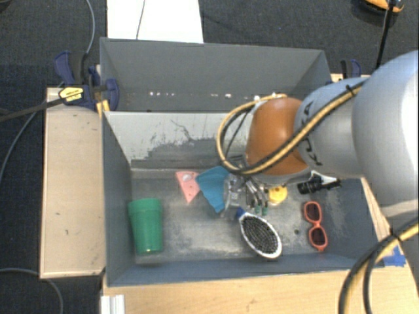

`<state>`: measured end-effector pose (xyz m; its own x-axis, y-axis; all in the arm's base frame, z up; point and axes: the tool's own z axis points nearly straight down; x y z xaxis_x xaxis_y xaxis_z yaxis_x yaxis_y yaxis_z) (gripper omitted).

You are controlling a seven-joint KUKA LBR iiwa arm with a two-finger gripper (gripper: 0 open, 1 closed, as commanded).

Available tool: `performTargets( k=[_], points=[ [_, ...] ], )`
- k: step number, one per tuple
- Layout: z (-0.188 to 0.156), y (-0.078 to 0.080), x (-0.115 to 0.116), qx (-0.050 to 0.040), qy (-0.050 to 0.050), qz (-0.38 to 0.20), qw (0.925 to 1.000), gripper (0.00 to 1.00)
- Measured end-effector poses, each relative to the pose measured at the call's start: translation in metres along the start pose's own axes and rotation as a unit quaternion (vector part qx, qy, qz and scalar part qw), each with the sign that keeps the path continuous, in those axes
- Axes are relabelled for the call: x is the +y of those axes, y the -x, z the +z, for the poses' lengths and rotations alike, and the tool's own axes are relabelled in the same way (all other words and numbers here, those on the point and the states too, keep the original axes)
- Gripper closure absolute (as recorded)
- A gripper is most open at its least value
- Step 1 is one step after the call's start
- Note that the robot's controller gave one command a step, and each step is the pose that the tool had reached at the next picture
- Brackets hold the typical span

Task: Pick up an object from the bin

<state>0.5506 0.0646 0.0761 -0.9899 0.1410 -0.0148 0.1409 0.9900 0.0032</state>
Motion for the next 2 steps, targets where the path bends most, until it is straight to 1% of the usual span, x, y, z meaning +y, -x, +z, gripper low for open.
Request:
performTargets(
  k=[2],
  points=[
    [-0.0033,-0.0014,0.0001,0.0009,0.0,0.0,1.0,1.0]
  ],
)
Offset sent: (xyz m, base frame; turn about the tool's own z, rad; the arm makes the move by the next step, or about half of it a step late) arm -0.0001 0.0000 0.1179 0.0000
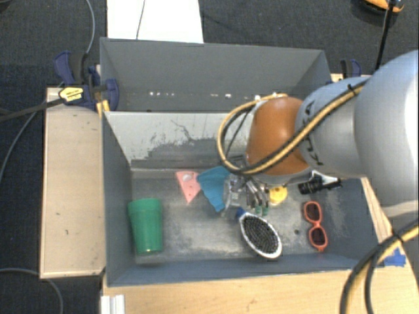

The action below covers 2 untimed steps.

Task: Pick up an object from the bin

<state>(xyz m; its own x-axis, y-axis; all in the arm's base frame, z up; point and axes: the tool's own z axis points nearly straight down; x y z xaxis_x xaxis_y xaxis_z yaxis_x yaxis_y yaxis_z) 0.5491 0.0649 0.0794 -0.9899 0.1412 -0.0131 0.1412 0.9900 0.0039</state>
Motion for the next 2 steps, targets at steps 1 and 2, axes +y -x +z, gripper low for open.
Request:
performTargets(
  k=[1,2],
  points=[
    [-0.018,-0.003,-0.001,0.0046,-0.002,0.0,1.0,1.0],
    [-0.037,-0.001,-0.001,0.0011,-0.001,-0.001,1.0,1.0]
  ],
)
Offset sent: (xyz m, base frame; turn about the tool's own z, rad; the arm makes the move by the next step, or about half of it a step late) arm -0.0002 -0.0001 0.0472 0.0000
